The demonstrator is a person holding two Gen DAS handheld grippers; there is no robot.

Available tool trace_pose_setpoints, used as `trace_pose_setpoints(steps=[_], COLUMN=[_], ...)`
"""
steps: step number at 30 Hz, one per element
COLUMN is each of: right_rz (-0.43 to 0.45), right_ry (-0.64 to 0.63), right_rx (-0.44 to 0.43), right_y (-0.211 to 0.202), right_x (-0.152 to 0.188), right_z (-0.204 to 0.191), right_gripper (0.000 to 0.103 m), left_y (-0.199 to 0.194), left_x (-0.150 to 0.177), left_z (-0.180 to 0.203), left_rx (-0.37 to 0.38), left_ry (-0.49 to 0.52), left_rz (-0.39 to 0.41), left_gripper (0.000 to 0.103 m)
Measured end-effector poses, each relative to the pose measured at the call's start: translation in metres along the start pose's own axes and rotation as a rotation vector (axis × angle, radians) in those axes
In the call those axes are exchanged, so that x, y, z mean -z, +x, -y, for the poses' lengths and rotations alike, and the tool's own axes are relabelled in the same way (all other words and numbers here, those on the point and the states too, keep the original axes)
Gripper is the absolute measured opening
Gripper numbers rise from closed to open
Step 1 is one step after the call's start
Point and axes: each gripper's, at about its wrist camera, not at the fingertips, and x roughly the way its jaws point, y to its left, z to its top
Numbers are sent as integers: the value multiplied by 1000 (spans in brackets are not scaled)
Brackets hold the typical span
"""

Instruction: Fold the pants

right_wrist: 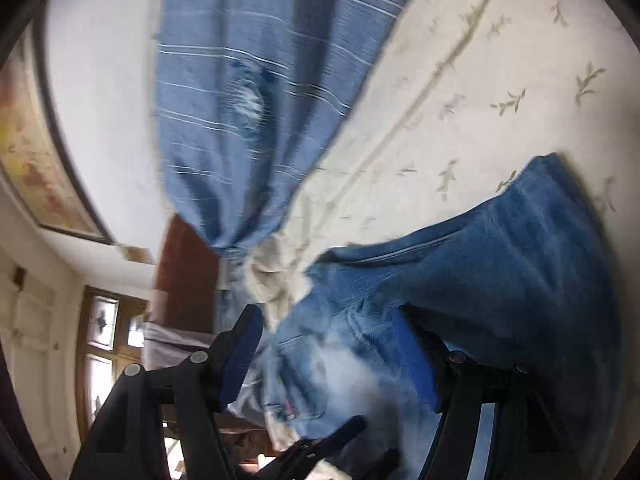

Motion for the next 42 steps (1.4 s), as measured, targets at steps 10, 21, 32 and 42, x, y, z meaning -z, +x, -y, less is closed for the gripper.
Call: trace_pose_setpoints(steps=[10,21,32,42], right_rz=[11,-25,-155,-186], right_ry=[-58,-57,-12,-128], right_rx=[-107,-173,-70,-119], right_y=[-16,-16,42,8], right_x=[-1,25,16,50], right_z=[-10,-21,-9,-28], right_gripper=[70,71,67,68], left_y=[-29,-24,-11,-77], left_x=[13,36,25,37], left_z=[-9,5,9,-52], left_rx=[18,12,-2,-50], left_ry=[-46,-11,0,-119], left_rz=[32,7,50,184], left_gripper=[62,62,64,67])
